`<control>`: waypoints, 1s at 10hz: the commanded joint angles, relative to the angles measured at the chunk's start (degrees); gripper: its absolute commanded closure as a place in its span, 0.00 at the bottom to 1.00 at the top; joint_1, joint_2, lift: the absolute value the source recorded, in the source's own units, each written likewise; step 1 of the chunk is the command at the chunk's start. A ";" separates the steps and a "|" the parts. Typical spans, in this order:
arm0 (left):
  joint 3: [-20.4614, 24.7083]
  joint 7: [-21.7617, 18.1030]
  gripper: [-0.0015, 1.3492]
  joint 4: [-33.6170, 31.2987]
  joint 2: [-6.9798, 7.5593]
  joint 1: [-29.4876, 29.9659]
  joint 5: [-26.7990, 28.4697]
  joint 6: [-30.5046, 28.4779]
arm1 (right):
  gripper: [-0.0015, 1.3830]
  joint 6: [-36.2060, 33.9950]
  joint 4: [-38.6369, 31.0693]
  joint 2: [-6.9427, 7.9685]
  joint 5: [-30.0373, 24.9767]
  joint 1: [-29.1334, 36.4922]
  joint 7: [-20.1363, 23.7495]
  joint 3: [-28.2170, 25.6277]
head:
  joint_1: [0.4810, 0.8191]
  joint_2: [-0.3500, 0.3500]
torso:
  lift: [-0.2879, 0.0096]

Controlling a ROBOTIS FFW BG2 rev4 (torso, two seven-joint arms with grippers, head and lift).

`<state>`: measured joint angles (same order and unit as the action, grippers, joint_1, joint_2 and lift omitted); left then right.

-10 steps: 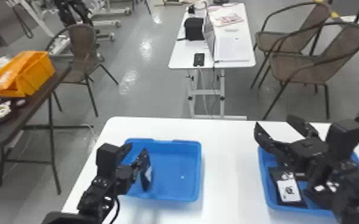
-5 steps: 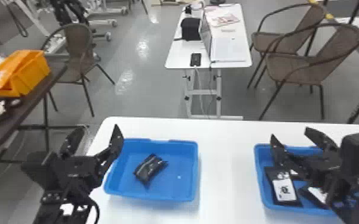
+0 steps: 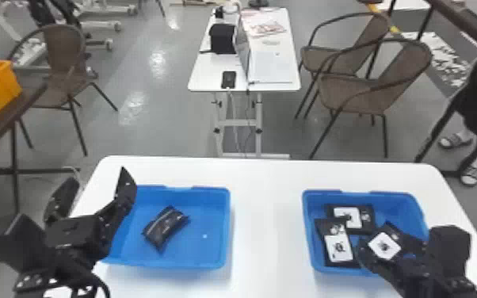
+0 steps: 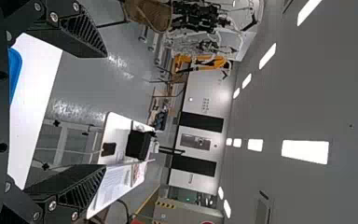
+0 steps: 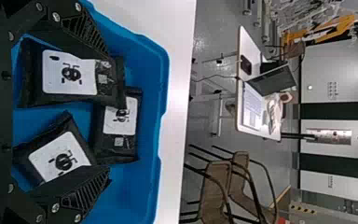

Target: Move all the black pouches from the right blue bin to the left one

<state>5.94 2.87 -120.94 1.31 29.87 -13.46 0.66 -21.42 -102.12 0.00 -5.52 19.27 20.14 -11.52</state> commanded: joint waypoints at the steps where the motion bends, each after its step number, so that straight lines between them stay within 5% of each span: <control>1: -0.40 0.11 0.14 0.00 0.88 0.10 -0.78 -0.04 | 0.13 0.15 4.30 0.05 0.42 -1.86 -0.19 -0.08 | 0.63 0.53 | 1.00; 7: -0.75 0.11 0.14 0.00 0.80 -0.07 -0.26 0.75 | 0.13 2.79 23.11 -0.18 1.03 -14.34 0.51 5.37 | 0.63 0.57 | 1.00; 10: -0.93 0.11 0.14 0.00 0.62 -0.25 -0.17 1.01 | 0.13 0.15 22.67 0.00 -0.37 -14.26 0.25 7.48 | 0.63 0.64 | 1.00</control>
<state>5.02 2.99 -120.94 1.99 29.61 -13.65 1.56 -20.60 -79.05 -0.21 -5.43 4.80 20.42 -4.08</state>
